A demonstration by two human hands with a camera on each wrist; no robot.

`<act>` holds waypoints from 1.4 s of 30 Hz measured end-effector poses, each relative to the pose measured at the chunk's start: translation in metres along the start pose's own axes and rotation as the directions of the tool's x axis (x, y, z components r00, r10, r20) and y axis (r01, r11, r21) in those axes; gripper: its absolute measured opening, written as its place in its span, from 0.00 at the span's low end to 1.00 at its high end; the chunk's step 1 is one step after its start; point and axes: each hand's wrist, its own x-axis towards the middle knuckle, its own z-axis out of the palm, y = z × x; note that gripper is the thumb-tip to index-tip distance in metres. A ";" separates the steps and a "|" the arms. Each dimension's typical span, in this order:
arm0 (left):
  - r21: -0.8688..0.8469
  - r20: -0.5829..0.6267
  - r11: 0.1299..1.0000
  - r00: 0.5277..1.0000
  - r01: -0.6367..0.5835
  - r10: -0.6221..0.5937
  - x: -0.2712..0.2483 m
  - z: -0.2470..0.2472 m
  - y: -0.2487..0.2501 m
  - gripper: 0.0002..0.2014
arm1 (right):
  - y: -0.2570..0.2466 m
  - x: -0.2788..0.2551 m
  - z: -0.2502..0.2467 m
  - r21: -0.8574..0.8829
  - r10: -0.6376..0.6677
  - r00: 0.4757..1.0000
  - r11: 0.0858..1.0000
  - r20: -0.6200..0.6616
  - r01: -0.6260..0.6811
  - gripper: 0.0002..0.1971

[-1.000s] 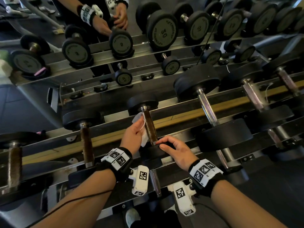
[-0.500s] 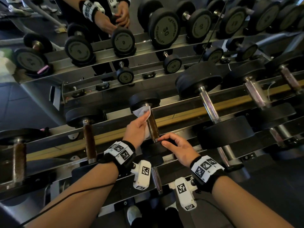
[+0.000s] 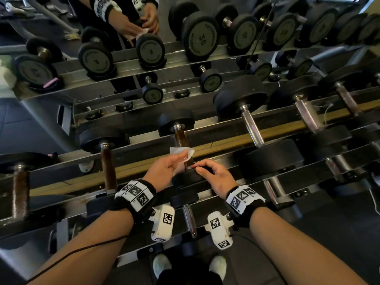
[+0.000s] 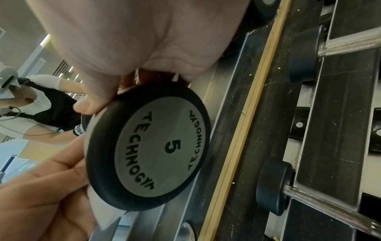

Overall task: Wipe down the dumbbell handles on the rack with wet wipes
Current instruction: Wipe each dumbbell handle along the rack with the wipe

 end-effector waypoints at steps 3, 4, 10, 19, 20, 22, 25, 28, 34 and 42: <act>0.004 -0.020 1.000 1.000 0.015 -0.015 -0.014 0.010 0.001 0.27 | -0.001 -0.001 0.002 -0.045 0.005 0.999 0.999 -0.032 -0.007 0.06; 0.026 -0.043 0.999 0.999 0.022 -0.021 -0.017 0.013 0.003 0.28 | -0.002 -0.001 0.002 -0.051 0.014 0.999 0.999 -0.035 -0.015 0.06; -0.100 -0.344 0.990 0.930 0.099 -0.127 -0.038 0.034 0.016 0.23 | -0.006 -0.004 0.005 -0.135 -0.005 0.999 0.991 -0.048 -0.001 0.07; -0.041 -0.479 0.989 0.866 0.139 -0.142 -0.085 0.052 0.027 0.22 | -0.011 -0.054 -0.011 -0.307 0.080 0.983 0.951 0.167 -0.025 0.38; -0.060 -0.476 0.990 0.868 0.128 -0.141 -0.093 0.058 0.026 0.22 | -0.012 -0.059 -0.013 -0.317 0.085 0.981 0.948 0.177 -0.025 0.38; -0.122 -0.496 0.989 0.859 0.082 -0.132 -0.106 0.067 0.028 0.22 | -0.013 -0.066 -0.015 -0.360 0.079 0.979 0.933 0.190 -0.006 0.38; -0.240 -0.532 0.971 0.838 -0.015 -0.118 -0.122 0.077 0.030 0.19 | -0.009 -0.072 -0.013 -0.389 0.043 0.984 0.921 0.173 0.028 0.38; -0.436 -0.537 0.897 0.820 -0.069 -0.198 -0.135 0.086 0.025 0.16 | 0.006 -0.079 -0.011 -0.432 -0.038 0.982 0.895 0.186 0.116 0.40; -0.503 -0.372 0.826 0.798 0.256 -0.474 -0.150 0.118 -0.040 0.13 | 0.076 -0.100 -0.005 -0.547 0.040 0.948 0.824 0.315 0.147 0.41; -0.198 -0.489 0.927 0.788 0.318 -0.374 -0.153 0.159 -0.158 0.14 | 0.217 -0.094 -0.004 -0.580 0.248 0.931 0.813 0.269 -0.049 0.26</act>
